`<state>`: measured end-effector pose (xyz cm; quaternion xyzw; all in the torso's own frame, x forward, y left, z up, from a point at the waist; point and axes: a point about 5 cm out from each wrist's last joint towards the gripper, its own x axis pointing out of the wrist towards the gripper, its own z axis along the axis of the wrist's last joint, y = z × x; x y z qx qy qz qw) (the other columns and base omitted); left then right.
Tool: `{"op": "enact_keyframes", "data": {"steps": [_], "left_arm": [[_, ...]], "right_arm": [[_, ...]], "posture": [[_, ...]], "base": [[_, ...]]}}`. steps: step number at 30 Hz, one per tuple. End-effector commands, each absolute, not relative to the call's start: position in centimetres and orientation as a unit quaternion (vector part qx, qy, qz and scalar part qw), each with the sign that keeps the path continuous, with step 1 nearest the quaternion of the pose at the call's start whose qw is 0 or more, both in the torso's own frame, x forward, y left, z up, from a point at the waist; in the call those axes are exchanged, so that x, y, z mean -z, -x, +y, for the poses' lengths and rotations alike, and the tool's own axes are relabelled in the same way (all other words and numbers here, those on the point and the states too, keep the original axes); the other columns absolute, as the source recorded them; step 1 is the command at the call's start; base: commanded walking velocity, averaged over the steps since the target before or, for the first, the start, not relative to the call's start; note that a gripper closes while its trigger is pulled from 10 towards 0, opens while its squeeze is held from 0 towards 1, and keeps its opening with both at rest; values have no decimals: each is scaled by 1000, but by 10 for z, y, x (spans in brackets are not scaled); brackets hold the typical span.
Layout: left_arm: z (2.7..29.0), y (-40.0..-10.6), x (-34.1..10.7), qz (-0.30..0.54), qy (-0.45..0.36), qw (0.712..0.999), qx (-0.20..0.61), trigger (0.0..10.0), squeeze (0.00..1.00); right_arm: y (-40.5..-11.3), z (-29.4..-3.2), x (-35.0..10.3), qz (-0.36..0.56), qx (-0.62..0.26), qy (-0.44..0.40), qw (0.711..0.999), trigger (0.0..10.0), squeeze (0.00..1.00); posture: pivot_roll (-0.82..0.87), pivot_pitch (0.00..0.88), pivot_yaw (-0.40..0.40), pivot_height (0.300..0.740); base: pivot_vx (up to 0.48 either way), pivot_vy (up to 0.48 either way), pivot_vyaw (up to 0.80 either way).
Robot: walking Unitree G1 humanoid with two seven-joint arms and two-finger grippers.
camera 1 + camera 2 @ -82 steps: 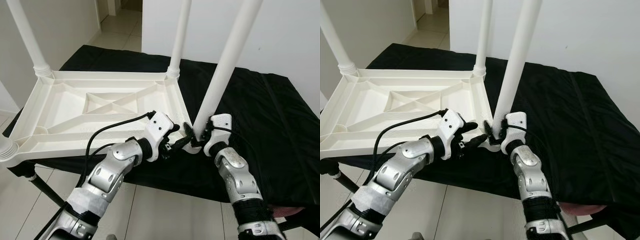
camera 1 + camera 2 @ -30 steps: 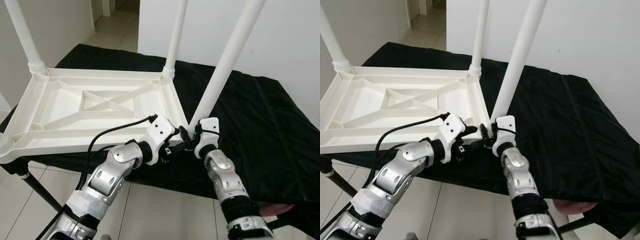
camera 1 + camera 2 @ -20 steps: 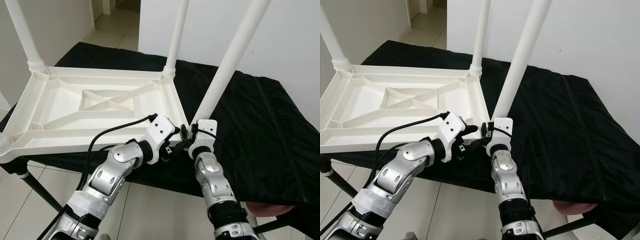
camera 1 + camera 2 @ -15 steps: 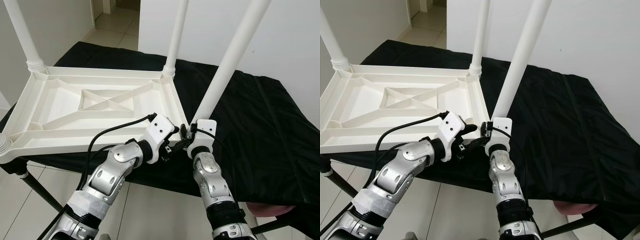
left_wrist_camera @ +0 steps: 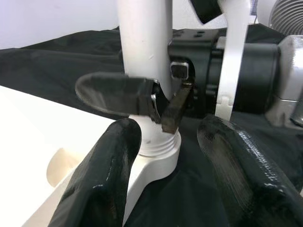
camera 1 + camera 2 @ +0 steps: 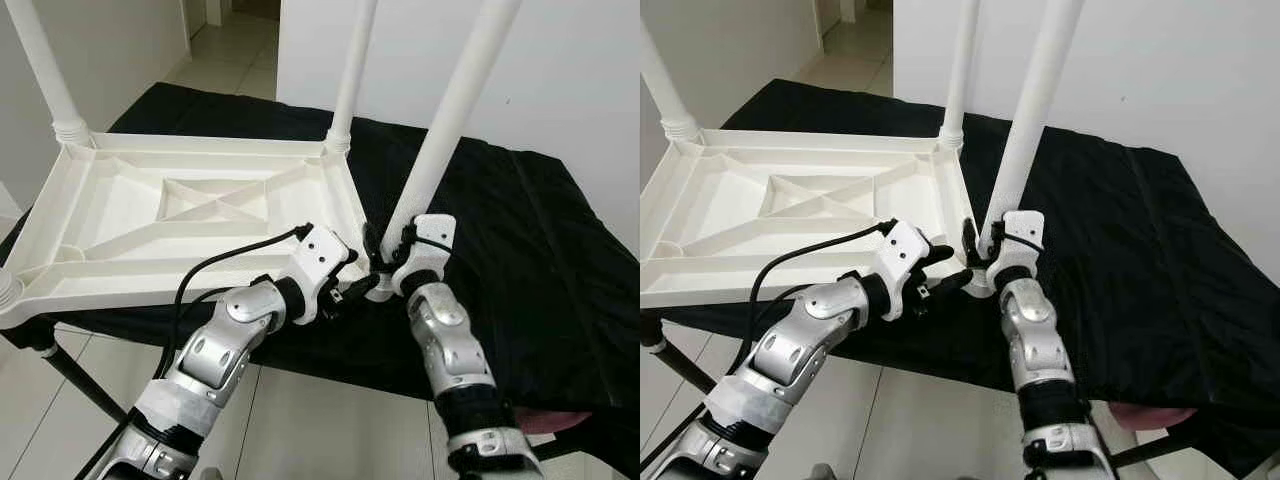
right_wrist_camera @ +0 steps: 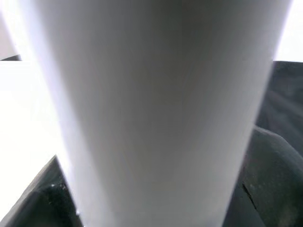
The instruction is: Building children table
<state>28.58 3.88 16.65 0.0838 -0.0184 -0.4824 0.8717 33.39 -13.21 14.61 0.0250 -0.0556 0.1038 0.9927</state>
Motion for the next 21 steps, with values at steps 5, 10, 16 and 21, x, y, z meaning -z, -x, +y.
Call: {"op": "enact_keyframes", "data": {"steps": [5, 10, 16, 21], "left_arm": [[37, -287, -170, -24, -83, 872, 482, 10000, 0], [38, -289, -172, -29, -85, 874, 478, 10000, 0], [38, -288, -170, -26, -88, 872, 481, 10000, 0], [38, -286, -168, -22, -89, 869, 486, 10000, 0]], "right_arm": [[-338, -133, -140, -32, -184, -6, 982, 10000, 0], [-338, -132, -127, -4, -272, 18, 962, 10000, 0], [-339, -131, -124, -6, -316, 41, 948, 10000, 0], [-340, -134, -126, -7, -333, 38, 942, 10000, 0]], "posture": [[-8, 0, -86, 740], [-3, 0, -87, 740], [-6, 0, -81, 740], [-9, 0, -81, 740]], "base": [[0, 0, 0], [0, 0, 0], [0, 0, 0], [0, 0, 0]]}}
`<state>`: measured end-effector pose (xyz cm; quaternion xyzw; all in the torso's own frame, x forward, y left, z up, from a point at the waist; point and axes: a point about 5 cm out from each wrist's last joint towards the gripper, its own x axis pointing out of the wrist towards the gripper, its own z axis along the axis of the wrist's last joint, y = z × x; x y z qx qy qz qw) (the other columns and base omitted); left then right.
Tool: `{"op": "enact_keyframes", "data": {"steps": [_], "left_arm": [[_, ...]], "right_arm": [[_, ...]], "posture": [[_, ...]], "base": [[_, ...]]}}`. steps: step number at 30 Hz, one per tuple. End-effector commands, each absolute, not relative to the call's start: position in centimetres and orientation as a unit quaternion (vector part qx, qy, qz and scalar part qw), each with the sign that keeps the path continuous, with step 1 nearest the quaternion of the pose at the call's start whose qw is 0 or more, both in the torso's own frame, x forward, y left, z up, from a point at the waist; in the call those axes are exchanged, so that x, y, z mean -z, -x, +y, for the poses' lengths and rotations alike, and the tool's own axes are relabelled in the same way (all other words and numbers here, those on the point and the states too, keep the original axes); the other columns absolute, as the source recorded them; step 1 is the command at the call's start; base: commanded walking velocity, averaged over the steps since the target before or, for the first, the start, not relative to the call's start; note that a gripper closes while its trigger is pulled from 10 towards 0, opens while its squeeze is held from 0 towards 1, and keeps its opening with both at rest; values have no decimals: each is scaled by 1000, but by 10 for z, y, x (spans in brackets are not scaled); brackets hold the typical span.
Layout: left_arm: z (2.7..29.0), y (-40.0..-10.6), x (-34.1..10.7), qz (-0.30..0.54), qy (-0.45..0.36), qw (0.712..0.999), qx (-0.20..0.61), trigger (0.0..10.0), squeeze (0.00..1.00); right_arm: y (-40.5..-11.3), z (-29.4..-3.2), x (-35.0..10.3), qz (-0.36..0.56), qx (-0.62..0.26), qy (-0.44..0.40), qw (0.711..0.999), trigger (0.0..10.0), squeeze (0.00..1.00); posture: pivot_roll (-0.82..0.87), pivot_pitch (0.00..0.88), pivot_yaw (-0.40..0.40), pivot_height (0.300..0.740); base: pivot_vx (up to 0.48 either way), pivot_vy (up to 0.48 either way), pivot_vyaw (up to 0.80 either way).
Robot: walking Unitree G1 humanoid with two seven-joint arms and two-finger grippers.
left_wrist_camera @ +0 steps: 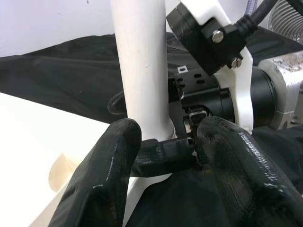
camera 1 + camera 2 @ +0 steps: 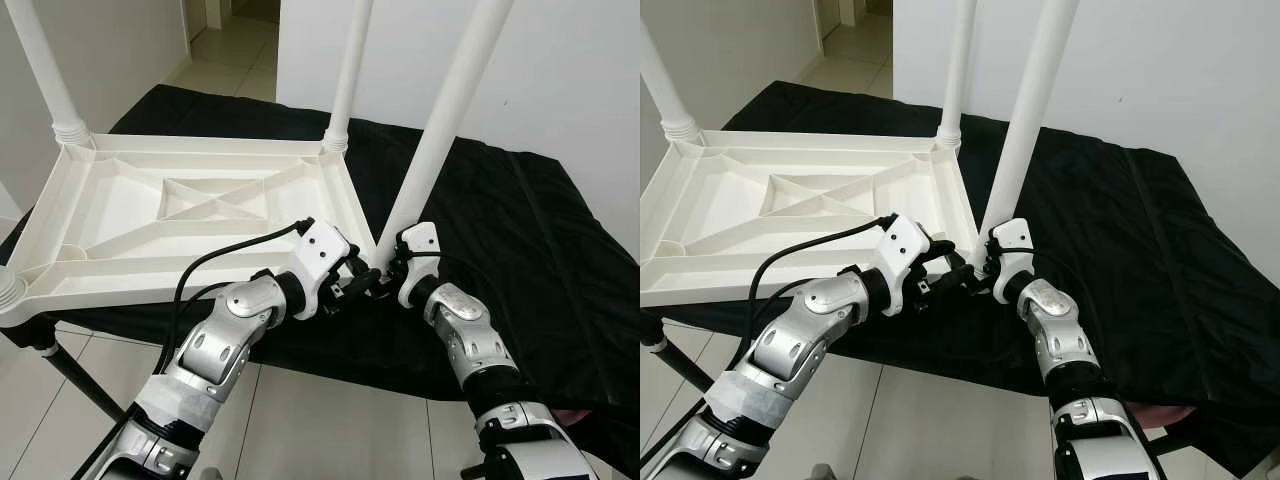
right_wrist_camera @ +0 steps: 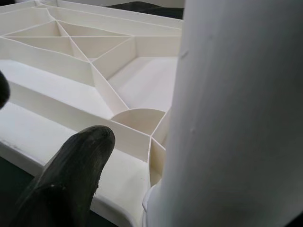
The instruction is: Building children table
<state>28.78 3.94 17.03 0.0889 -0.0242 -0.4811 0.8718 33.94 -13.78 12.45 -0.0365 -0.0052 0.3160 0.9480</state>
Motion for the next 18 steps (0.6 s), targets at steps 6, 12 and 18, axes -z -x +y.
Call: {"op": "enact_keyframes", "data": {"steps": [6, 12, 18], "left_arm": [[38, -277, -158, -6, -90, 863, 498, 10000, 0], [38, -270, -151, 6, -82, 863, 499, 10000, 0], [38, -271, -151, 6, -82, 864, 496, 10000, 0]], "right_arm": [[-340, -136, -124, -3, -374, 52, 926, 3020, 0], [-335, -140, -113, 15, -391, 53, 919, 0, 0], [-332, -142, -108, 25, -387, 42, 921, 0, 0]], "posture": [[-18, 0, -75, 740], [-17, 0, -82, 740], [-19, 0, -81, 740]], "base": [[0, 0, 0], [0, 0, 0], [0, 0, 0]]}}
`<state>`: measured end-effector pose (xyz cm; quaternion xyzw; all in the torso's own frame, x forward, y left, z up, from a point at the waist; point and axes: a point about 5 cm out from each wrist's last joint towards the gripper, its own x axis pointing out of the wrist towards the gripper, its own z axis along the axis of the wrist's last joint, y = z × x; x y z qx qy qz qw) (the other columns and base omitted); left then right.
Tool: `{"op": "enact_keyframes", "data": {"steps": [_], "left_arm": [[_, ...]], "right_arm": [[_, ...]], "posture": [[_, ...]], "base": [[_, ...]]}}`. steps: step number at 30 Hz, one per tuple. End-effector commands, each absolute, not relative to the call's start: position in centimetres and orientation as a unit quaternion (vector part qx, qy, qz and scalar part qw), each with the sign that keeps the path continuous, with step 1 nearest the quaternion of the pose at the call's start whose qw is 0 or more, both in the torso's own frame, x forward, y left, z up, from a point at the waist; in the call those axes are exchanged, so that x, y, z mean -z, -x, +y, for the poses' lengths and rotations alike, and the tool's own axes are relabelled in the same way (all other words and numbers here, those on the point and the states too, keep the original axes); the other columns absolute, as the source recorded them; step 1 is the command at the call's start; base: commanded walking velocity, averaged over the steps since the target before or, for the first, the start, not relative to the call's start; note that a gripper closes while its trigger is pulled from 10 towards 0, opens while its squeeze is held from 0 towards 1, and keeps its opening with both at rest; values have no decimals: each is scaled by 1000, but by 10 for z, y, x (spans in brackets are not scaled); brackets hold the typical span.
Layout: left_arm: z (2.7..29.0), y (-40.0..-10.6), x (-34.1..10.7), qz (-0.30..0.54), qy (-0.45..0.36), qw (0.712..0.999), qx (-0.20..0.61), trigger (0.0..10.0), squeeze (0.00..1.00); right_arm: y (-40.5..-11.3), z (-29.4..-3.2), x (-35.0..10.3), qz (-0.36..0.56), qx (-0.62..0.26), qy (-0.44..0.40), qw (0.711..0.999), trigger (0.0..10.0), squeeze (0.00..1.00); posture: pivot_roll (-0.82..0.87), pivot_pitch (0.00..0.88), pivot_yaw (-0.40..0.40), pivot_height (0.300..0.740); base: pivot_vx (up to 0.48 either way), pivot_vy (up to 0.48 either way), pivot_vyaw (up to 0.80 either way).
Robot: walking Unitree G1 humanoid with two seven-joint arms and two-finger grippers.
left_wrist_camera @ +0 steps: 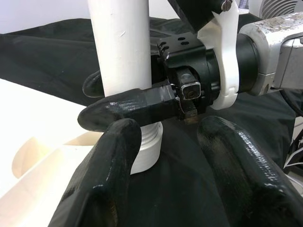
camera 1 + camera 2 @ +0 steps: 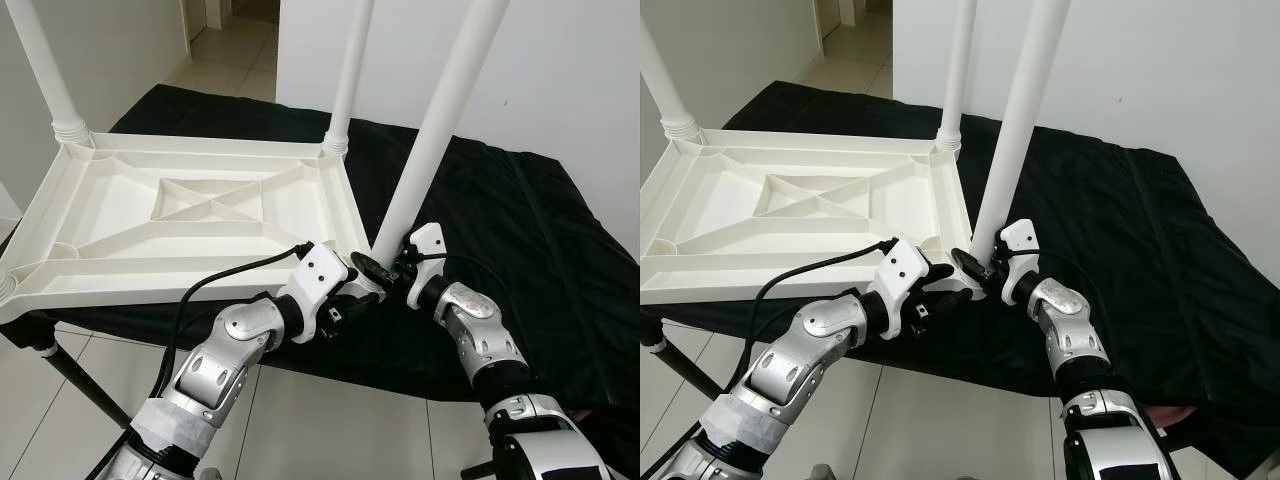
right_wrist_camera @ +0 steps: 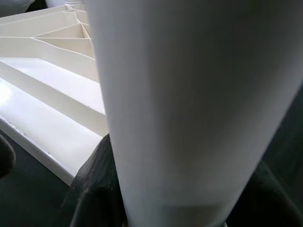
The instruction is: Building children table
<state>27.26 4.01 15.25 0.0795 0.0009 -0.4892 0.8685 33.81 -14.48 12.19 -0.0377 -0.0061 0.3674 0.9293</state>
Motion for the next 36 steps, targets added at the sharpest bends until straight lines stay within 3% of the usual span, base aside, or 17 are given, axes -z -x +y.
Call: {"op": "enact_keyframes", "data": {"steps": [1, 3, 4, 18, 22, 25, 36], "left_arm": [[39, -272, -152, 6, -82, 865, 496, 10000, 0], [39, -272, -152, 6, -83, 865, 495, 10000, 0], [40, -272, -152, 6, -83, 865, 495, 10000, 0], [39, -269, -151, 9, -81, 864, 497, 10000, 0], [37, -267, -149, 11, -78, 864, 497, 10000, 0], [38, -267, -149, 10, -78, 865, 496, 10000, 0], [61, -292, -149, 9, -98, 916, 389, 10000, 0]], "right_arm": [[-331, -142, -108, 26, -385, 39, 922, 0, 0], [-331, -143, -108, 25, -379, 37, 924, 0, 0], [-331, -143, -107, 26, -370, 30, 928, 10000, 0], [-334, -137, -107, 20, -263, -6, 964, 10000, 0], [-333, -135, -104, 29, -129, -48, 990, 10000, 0], [-332, -134, -102, 35, -105, -54, 992, 10000, 0], [-314, -113, -104, 22, 1, -77, 997, 10000, 0]], "posture": [[-23, 0, -78, 740], [-25, 0, -75, 740], [-25, 0, -74, 740], [-26, 0, -79, 740], [-27, 0, -91, 740], [-27, 0, -91, 740], [-6, 0, -129, 740]], "base": [[0, 0, 0], [0, 0, 0], [0, 0, 0], [0, 0, 0], [0, 0, 0], [0, 0, 0], [0, 0, 0]]}}
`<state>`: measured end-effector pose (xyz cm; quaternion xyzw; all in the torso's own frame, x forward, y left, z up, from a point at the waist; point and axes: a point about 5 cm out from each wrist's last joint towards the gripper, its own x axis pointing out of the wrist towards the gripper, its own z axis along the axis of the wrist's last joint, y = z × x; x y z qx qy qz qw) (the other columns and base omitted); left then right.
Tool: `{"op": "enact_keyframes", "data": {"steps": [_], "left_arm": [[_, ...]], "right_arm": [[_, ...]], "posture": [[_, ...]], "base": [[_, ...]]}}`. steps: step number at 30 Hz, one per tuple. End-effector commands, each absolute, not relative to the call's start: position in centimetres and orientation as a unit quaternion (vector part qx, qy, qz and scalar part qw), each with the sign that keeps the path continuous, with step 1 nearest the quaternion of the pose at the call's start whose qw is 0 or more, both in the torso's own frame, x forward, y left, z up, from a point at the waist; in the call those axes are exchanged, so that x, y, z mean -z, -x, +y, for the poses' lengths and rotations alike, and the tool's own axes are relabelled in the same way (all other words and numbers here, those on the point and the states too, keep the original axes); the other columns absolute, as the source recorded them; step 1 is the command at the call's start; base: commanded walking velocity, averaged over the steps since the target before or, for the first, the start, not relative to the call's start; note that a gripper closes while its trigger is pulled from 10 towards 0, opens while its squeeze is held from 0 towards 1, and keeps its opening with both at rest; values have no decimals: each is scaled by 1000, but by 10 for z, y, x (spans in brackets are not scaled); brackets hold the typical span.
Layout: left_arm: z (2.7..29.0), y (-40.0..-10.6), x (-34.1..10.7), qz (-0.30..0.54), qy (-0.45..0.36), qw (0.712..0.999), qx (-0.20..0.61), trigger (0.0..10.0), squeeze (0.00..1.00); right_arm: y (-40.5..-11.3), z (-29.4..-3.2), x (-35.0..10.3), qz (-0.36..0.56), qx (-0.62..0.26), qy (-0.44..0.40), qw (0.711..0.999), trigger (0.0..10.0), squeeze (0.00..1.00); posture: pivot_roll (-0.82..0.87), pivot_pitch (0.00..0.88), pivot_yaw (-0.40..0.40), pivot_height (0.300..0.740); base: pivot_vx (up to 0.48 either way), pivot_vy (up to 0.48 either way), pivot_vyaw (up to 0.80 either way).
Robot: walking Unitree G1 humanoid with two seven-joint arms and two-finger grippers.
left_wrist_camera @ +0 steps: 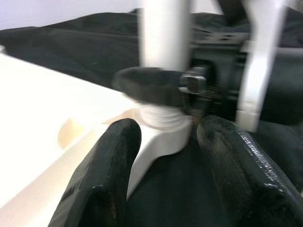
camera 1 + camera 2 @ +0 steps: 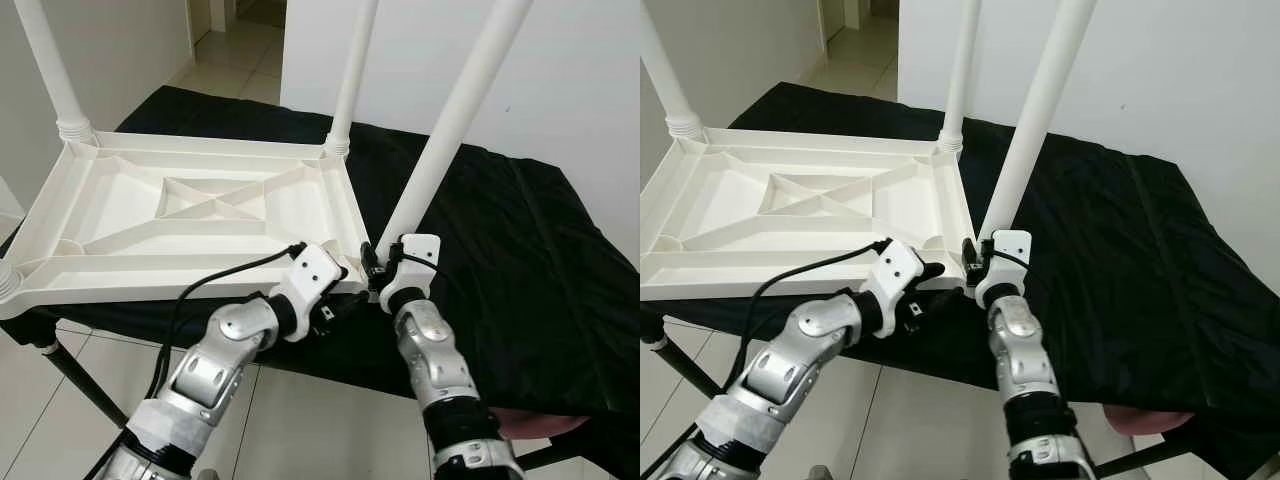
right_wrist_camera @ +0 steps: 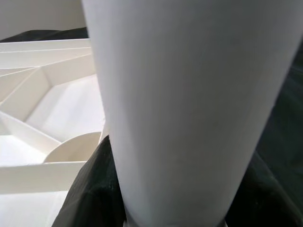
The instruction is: Building children table
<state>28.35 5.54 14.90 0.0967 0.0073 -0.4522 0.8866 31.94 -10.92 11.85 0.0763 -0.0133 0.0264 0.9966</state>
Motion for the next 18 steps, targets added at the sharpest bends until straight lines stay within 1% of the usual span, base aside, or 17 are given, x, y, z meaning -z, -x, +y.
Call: {"op": "enact_keyframes", "data": {"steps": [1, 3, 9, 10, 11, 14, 18], "left_arm": [[61, -292, -149, 9, -98, 916, 389, 10000, 0], [63, -295, -147, 27, -80, 923, 376, 10000, 0], [63, -293, -145, 36, -72, 922, 380, 10000, 0], [62, -292, -145, 34, -71, 922, 378, 10000, 0], [61, -292, -145, 32, -73, 924, 375, 10000, 0], [62, -293, -147, 23, -78, 930, 359, 10000, 0], [63, -295, -148, 12, -86, 932, 351, 10000, 0]], "right_arm": [[-314, -113, -104, 22, 1, -77, 997, 10000, 0], [-314, -111, -105, 25, 4, -69, 997, 10000, 0], [-315, -116, -104, 27, 16, -60, 998, 10000, 0], [-315, -120, -103, 30, 23, -67, 997, 10000, 843], [-315, -123, -104, 27, 19, -74, 997, 10000, 1000], [-315, -128, -105, 20, 5, -86, 996, 10000, 1000], [-315, -129, -106, 17, -9, -80, 997, 10000, 1000]], "posture": [[-6, 0, -129, 740], [-5, 0, -130, 740], [-4, 0, -131, 740], [-2, 0, -131, 740], [-2, 0, -131, 740], [-2, 0, -130, 740], [-2, 0, -130, 740]], "base": [[0, 0, 0], [0, 0, 0], [0, 0, 0], [0, 0, 0], [0, 0, 0], [0, 0, 0], [0, 0, 0]]}}
